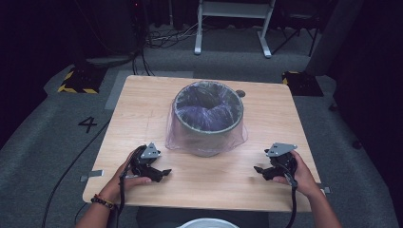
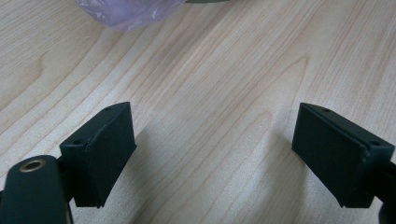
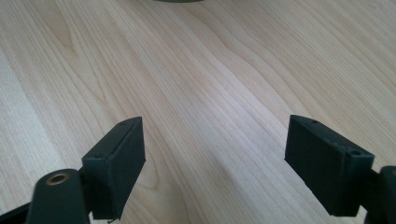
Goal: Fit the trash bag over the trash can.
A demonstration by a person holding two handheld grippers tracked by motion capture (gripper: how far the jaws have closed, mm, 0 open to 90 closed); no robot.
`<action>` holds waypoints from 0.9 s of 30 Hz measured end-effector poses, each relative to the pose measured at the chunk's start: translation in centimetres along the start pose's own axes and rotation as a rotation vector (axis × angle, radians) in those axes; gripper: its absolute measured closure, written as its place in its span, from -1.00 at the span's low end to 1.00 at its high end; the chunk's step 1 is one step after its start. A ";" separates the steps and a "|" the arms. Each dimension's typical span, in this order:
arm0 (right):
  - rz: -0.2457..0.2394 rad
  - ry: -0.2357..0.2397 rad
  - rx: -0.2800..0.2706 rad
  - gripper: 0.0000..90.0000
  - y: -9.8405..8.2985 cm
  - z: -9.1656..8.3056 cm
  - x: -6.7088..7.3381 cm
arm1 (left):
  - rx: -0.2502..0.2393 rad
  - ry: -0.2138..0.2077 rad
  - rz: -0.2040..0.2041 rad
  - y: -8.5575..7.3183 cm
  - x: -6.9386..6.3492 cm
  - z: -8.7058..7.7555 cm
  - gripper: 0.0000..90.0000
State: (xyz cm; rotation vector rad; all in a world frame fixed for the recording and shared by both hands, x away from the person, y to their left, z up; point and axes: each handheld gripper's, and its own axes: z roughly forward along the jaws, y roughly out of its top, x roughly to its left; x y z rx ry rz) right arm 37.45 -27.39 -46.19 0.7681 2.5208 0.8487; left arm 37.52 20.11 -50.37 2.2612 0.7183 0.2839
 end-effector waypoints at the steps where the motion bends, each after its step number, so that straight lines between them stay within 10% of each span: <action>1: 0.001 0.000 -0.004 -0.55 -0.2 -0.1 0.0 | 0.000 0.000 0.000 0.0 0.0 0.0 -0.71; 27: 0.154 -0.071 -0.042 -0.54 -5.7 -1.4 -1.6 | 0.000 0.001 0.000 0.0 0.0 0.0 -0.71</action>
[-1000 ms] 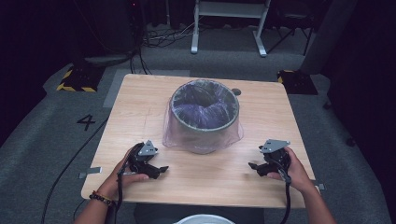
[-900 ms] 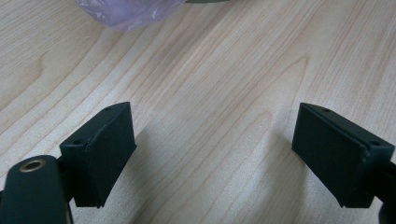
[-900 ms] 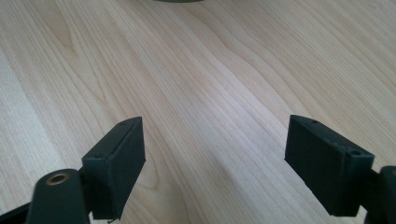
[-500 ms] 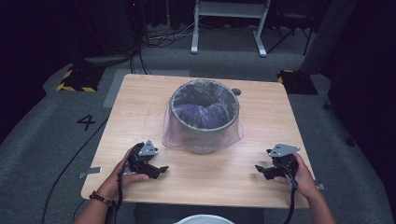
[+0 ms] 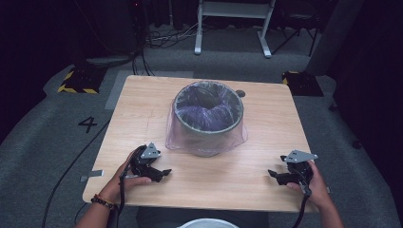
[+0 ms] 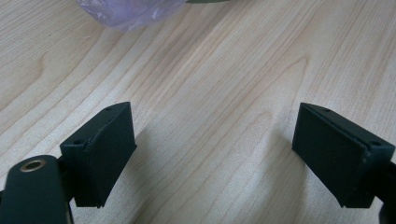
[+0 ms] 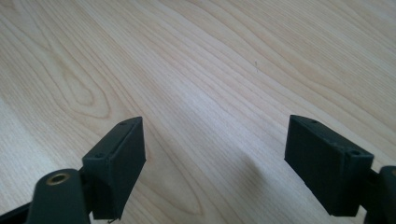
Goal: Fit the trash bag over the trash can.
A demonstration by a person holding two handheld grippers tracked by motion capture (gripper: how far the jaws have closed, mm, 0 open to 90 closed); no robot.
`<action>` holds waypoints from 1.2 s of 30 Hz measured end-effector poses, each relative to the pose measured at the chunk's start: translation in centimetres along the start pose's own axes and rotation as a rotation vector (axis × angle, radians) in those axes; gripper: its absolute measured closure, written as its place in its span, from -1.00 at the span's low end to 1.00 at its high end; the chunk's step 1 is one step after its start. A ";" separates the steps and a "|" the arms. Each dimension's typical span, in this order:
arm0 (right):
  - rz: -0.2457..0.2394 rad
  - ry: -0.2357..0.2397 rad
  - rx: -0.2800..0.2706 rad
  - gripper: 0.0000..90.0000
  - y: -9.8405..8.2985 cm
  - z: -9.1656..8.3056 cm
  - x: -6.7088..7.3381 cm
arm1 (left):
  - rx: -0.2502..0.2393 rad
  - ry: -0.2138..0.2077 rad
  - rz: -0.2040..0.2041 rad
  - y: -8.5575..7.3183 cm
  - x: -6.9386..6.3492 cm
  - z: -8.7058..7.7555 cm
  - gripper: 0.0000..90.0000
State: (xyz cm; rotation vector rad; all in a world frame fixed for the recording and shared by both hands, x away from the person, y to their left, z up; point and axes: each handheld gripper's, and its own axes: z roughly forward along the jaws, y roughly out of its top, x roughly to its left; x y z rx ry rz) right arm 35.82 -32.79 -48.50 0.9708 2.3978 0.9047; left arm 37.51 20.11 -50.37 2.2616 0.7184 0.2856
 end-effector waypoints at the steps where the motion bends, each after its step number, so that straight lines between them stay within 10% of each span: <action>1: 0.011 -0.002 -0.002 -0.54 -0.2 0.0 -0.1 | 0.000 0.000 0.000 0.0 0.0 0.0 -0.71; 19: 0.178 -0.016 -0.052 -0.66 -3.2 -0.3 -1.7 | 0.000 -0.001 0.001 0.0 0.0 0.0 -0.71; 36: 0.194 -0.039 -0.049 -0.67 -3.4 -0.4 -1.7 | -0.001 0.000 0.000 0.1 0.0 0.1 -0.71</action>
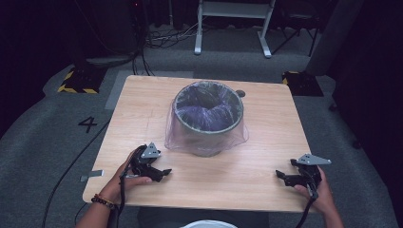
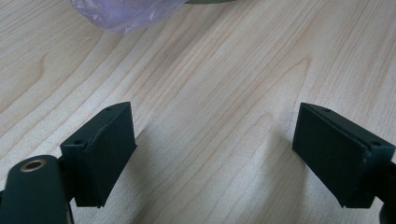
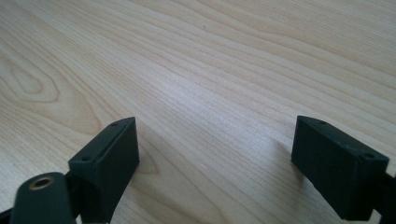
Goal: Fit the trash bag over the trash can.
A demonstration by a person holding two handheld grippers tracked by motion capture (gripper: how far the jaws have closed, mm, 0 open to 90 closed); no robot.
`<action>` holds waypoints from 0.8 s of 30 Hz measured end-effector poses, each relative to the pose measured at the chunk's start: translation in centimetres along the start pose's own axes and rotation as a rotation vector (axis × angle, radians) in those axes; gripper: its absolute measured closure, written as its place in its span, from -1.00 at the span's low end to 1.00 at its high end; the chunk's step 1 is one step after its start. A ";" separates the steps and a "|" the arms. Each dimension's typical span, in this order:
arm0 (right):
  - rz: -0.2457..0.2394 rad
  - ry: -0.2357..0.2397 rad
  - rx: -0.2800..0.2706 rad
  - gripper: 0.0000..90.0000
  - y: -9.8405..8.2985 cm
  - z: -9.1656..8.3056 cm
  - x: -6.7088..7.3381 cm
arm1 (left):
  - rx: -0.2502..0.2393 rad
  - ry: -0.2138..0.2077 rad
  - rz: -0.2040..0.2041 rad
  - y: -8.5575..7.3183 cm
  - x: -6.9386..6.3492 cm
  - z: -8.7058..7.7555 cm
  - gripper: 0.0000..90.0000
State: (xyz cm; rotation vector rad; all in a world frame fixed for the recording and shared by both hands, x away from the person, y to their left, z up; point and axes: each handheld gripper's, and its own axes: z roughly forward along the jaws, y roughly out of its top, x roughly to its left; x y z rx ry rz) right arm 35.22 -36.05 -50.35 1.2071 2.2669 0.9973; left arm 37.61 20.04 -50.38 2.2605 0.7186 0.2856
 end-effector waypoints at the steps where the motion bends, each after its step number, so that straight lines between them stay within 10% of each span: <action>1: 0.001 -0.001 0.000 -0.67 0.0 0.0 0.0 | -0.001 -0.001 0.001 0.0 0.0 0.0 -0.71; 24: 0.000 0.001 0.002 -0.68 0.0 0.0 0.0 | 0.001 -0.006 0.009 0.1 0.2 0.1 -0.71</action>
